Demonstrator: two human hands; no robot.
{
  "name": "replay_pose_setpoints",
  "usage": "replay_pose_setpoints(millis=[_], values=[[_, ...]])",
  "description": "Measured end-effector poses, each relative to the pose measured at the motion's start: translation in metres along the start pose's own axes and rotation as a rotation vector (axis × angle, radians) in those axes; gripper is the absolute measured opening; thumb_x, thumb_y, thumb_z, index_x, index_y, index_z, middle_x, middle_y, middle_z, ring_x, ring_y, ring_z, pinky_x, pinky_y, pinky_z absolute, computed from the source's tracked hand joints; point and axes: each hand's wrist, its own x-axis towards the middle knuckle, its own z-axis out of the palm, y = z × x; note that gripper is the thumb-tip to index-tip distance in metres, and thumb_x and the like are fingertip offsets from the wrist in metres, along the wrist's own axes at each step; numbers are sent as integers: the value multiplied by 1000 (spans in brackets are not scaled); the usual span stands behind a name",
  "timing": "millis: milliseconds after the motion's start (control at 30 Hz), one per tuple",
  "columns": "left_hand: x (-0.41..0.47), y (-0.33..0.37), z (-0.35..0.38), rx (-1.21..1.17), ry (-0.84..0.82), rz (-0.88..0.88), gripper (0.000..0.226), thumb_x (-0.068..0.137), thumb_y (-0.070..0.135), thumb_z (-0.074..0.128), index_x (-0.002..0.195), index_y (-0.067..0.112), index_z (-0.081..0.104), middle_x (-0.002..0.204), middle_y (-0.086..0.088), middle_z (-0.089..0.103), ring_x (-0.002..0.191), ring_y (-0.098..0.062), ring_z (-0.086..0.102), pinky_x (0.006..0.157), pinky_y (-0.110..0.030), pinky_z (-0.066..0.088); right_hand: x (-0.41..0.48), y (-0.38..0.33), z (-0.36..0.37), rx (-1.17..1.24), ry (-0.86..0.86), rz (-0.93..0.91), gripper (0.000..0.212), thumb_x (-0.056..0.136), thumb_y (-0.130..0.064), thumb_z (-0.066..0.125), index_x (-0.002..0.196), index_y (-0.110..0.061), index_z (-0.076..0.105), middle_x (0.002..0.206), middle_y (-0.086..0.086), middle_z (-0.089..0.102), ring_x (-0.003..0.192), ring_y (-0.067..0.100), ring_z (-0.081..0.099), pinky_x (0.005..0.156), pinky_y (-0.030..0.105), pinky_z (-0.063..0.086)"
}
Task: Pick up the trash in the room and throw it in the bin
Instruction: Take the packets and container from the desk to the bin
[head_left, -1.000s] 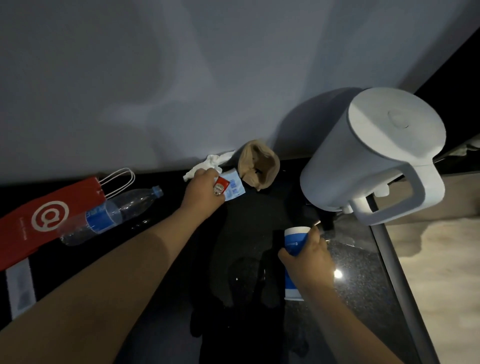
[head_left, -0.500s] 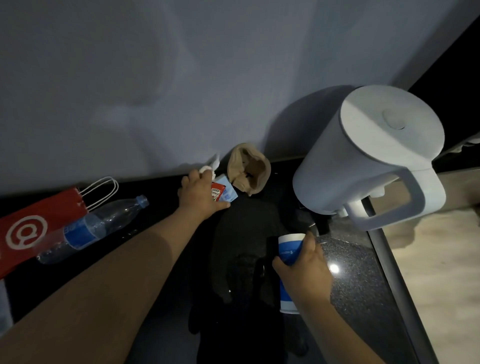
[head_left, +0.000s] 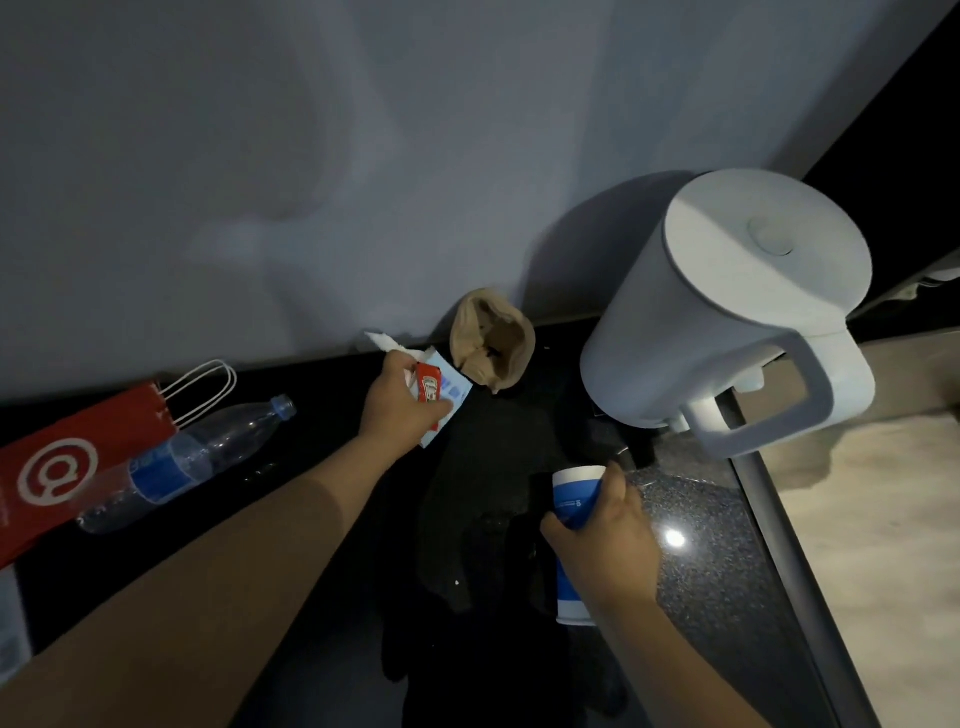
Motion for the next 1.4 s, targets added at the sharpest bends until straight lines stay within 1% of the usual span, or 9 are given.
replay_pose_setpoints(millis=[200, 367, 467, 767, 867, 1067, 1200, 1333, 1400], values=[[12, 30, 2, -125, 34, 94, 53, 74, 13, 80, 114, 17, 44, 111, -1, 55, 96, -17, 59, 61, -23, 52, 0, -1, -2, -10, -14, 8, 92, 76, -47, 67, 148, -14, 20, 133, 5, 45, 114, 26, 52, 85, 38, 48], [22, 43, 16, -53, 55, 163, 57, 72, 12, 81, 116, 11, 44, 115, -5, 57, 101, -18, 58, 82, -32, 54, 1, 0, -1, -6, -21, 10, 92, 76, -48, 67, 148, -15, 20, 133, 4, 45, 113, 25, 53, 84, 37, 49], [28, 43, 24, -17, 88, 167, 57, 74, 14, 80, 117, 10, 44, 119, -10, 58, 107, -21, 58, 82, -27, 49, 2, 1, 0, 10, -29, 11, 94, 75, -48, 68, 148, -16, 19, 134, 3, 44, 114, 23, 52, 86, 37, 49], [26, 52, 42, -67, 148, 85, 47, 77, 10, 77, 112, 11, 45, 122, -10, 54, 106, -19, 57, 80, -25, 48, 3, 3, -1, 21, -33, 2, 94, 76, -50, 67, 149, -18, 17, 132, 0, 44, 115, 21, 51, 85, 35, 47], [15, 51, 31, -80, 79, -6, 51, 77, 8, 75, 120, 10, 48, 124, -11, 55, 109, -24, 58, 88, -32, 51, 2, 2, -3, 26, -48, 7, 94, 76, -49, 67, 149, -17, 17, 134, 1, 43, 114, 21, 52, 85, 35, 48], [-25, 26, -7, -147, -23, -123, 46, 77, 6, 74, 121, 6, 60, 114, -12, 66, 101, -26, 64, 88, -41, 54, -8, -2, -17, 118, -102, 42, 89, 75, -43, 72, 146, -18, 24, 131, 4, 47, 111, 24, 55, 87, 41, 51], [-59, 19, -39, -238, 16, -66, 40, 76, 7, 75, 114, 8, 62, 107, -9, 67, 95, -23, 65, 78, -34, 53, -37, -7, -31, 206, -7, 10, 79, 73, -44, 74, 138, -19, 35, 121, 4, 53, 99, 21, 58, 79, 38, 53], [-93, 22, -75, -270, 10, 37, 39, 76, 10, 75, 113, 10, 62, 107, -8, 68, 94, -23, 66, 80, -39, 56, -79, -22, -54, 353, 115, -63, 68, 71, -43, 76, 128, -27, 42, 111, -2, 59, 90, 14, 61, 75, 37, 55], [-108, 32, -93, -264, -10, 109, 39, 77, 10, 74, 113, 11, 61, 108, -6, 67, 94, -22, 65, 71, -33, 55, -103, -33, -71, 407, 195, -135, 56, 72, -41, 77, 117, -33, 45, 103, -7, 60, 84, 8, 60, 71, 33, 54]])
